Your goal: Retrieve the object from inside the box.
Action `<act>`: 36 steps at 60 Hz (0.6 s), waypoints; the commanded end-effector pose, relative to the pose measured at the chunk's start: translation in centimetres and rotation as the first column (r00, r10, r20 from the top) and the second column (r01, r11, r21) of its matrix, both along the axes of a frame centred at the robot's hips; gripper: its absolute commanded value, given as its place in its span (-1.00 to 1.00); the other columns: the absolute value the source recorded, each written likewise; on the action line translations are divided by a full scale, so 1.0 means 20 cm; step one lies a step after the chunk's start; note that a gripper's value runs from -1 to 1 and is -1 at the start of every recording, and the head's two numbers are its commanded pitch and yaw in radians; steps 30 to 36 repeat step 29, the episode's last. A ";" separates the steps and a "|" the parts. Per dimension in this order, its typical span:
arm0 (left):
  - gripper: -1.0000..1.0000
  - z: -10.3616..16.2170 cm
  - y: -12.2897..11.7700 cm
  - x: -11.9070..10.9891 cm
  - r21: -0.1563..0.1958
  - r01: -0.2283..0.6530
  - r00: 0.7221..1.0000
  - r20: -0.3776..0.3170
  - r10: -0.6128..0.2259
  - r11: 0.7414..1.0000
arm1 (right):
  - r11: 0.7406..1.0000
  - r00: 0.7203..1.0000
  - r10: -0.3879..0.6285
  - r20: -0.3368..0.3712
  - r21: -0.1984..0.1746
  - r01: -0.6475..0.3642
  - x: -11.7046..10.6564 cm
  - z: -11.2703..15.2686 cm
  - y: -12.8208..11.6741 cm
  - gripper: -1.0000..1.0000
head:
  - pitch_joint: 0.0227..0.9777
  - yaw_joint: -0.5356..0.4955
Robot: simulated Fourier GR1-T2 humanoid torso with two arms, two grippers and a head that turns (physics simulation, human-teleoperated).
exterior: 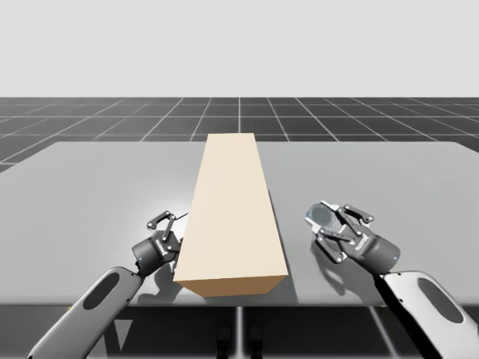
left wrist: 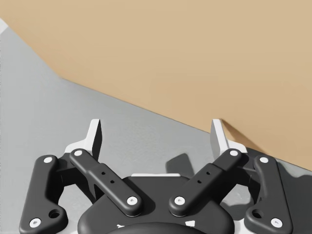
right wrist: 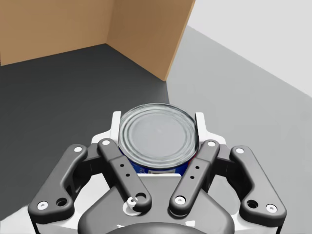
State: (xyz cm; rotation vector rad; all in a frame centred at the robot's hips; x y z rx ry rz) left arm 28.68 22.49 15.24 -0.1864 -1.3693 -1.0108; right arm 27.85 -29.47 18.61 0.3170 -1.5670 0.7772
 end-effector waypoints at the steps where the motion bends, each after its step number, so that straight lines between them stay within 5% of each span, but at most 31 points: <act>1: -1.00 0.00 0.01 0.01 -0.005 -0.009 1.000 0.002 0.009 1.000 | 0.987 0.975 -0.157 0.154 0.063 0.149 0.12 0.29 -0.10 1.00 | -0.76 -0.08; 28: -1.00 0.01 0.03 0.02 -0.014 -0.024 1.000 0.008 0.024 1.000 | 0.978 0.931 -0.192 0.311 0.145 0.153 0.37 0.79 0.02 1.00 | -0.75 -0.08; 36: -1.00 0.01 0.03 0.02 -0.014 -0.025 1.000 0.008 0.025 1.000 | 0.977 0.929 -0.192 0.315 0.148 0.151 0.37 0.80 0.03 1.00 | -0.75 -0.08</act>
